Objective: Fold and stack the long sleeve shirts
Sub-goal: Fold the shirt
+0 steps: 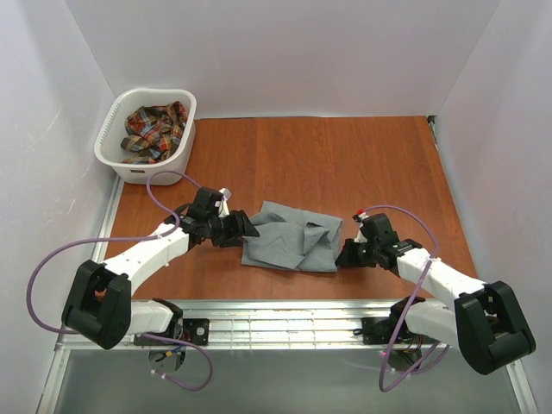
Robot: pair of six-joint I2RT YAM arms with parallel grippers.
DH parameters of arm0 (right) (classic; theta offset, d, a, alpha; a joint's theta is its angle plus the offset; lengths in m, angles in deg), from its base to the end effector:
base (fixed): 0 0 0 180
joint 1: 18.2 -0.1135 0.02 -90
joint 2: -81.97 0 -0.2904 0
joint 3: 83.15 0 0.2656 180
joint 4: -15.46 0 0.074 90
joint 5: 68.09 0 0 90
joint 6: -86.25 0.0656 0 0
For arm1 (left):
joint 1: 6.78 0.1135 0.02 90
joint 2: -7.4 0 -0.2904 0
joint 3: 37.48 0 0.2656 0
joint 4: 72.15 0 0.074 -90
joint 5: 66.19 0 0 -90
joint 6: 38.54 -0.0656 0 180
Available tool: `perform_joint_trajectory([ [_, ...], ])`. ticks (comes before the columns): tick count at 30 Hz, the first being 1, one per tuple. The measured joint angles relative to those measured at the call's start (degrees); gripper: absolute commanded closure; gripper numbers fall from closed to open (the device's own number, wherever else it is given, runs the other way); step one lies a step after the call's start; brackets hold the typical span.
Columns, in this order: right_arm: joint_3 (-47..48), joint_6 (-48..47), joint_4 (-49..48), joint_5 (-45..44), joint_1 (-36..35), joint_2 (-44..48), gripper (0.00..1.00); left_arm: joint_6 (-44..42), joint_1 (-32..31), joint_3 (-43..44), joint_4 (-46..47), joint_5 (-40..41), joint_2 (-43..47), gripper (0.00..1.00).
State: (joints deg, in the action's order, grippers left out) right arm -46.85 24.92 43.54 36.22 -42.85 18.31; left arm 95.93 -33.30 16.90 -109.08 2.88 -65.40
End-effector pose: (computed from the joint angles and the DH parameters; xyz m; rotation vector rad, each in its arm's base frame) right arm 0.1796 0.1003 0.1384 -0.0104 2.6362 0.6632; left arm 0.2249 -0.1384 0.1957 -0.2691 2.7068 -0.9002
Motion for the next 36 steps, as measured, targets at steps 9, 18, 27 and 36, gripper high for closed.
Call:
perform_joint_trajectory([
  [9, -0.33, -6.38, 2.25, 5.40, 5.79, 3.19, 0.52, 0.57, -0.72, 1.42, 0.57, 0.28, -1.11, 0.27],
  [18, 8.50, -14.71, 0.61, 5.92, -0.42, 12.22, 0.46, 1.73, -1.62, 1.49, 0.63, 1.22, -2.62, 0.30],
  [27, 7.85, -9.40, -5.09, 4.33, -5.75, 8.20, 0.46, 2.10, -4.37, 6.12, 1.57, 0.46, -9.99, 0.34],
  [36, 5.03, -7.93, -6.16, -3.50, -5.75, 17.66, 0.45, 2.78, -6.80, 23.76, 4.28, -3.04, -22.14, 0.35],
])
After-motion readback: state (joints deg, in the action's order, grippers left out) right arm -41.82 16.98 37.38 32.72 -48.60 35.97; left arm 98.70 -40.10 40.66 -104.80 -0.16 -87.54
